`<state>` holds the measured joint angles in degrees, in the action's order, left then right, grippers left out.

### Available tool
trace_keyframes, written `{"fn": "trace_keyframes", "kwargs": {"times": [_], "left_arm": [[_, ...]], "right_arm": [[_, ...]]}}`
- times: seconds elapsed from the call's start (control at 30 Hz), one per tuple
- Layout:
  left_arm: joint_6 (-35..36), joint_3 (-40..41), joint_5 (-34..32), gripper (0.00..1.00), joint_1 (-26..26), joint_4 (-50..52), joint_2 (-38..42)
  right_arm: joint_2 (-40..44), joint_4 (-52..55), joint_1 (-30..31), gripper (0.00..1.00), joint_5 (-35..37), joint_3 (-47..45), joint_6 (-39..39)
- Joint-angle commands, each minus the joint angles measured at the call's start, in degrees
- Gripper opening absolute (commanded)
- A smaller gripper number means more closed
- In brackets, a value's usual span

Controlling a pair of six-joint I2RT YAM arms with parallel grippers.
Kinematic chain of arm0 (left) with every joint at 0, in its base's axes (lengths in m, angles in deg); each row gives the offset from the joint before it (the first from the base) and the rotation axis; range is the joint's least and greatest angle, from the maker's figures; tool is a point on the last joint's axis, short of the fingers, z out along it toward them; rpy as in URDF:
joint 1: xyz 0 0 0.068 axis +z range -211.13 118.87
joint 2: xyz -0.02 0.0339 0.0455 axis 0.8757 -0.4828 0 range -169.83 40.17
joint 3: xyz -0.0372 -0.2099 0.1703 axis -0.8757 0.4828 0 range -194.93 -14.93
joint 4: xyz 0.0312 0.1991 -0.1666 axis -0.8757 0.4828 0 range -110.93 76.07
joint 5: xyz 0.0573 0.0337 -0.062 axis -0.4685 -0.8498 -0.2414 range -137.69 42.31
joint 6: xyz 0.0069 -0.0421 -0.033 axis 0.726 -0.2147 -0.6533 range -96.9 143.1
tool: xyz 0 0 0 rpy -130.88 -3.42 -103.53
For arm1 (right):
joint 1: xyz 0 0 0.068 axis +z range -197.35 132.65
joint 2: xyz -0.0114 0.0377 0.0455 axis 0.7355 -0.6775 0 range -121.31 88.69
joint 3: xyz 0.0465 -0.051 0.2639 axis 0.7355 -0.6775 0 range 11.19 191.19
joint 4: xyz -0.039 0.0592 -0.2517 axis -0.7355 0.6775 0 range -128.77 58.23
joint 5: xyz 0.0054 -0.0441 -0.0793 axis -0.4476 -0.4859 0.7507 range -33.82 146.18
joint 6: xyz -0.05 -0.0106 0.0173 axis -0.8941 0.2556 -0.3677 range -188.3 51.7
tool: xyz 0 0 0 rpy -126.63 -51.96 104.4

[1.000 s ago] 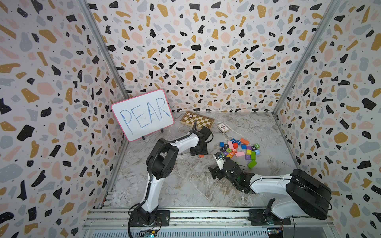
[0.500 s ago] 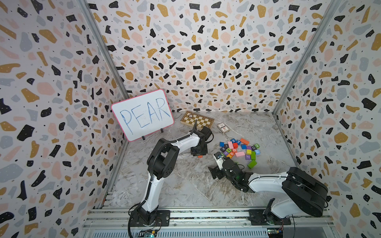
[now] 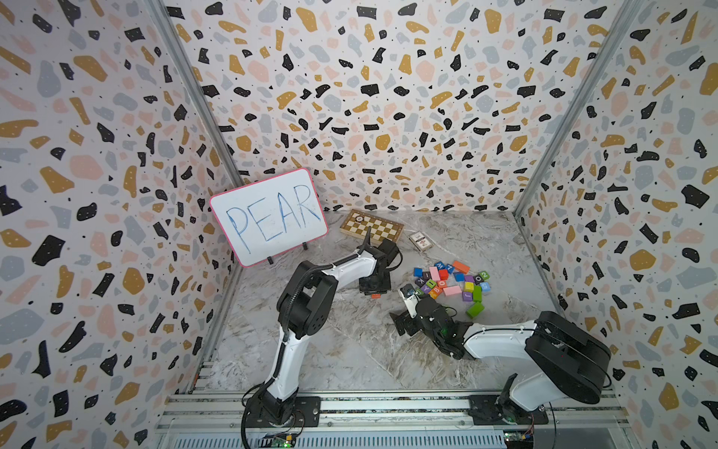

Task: Spell the uppercase word “pear” with letter blocks
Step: Pick up the letter block from the center of the board, then place the letter block at the center of the board.

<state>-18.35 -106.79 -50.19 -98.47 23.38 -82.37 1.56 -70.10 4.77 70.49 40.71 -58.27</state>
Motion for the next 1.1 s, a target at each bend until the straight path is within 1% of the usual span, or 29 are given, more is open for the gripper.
{"fn": "trace_keyframes", "kwargs": {"times": [0.0, 0.17, 0.47, 0.67, 0.83, 1.07], "left_arm": [[0.8, -0.6, -1.2, 0.33, 0.3, 2.3, 2.2], [2.3, -1.1, -1.7, 0.32, 2.5, 2.1, 2.4], [7.8, -3.5, -2.3, 0.32, 8.3, 1.8, 2.5], [9.8, -5.2, -2.9, 0.31, 12.1, 2.0, 1.4], [10.9, -6.5, -3.1, 0.31, 13.5, 1.7, 0.1], [11.6, -7.1, -2.5, 0.30, 14.8, 0.9, -1.4]], "right_arm": [[-1.3, -0.4, -0.2, 1.00, -0.8, 2.8, -0.3], [-3.8, -2.8, -0.1, 0.99, -1.9, 4.6, -1.3], [-11.4, -4.5, 0.0, 1.00, -4.3, 10.6, -2.5], [-15.7, -5.3, 0.0, 1.00, -5.1, 14.3, -3.1], [-18.0, -5.2, 0.1, 1.00, -5.7, 16.9, -3.6], [-19.2, -5.2, 0.1, 1.00, -6.0, 17.9, -3.7]]}}
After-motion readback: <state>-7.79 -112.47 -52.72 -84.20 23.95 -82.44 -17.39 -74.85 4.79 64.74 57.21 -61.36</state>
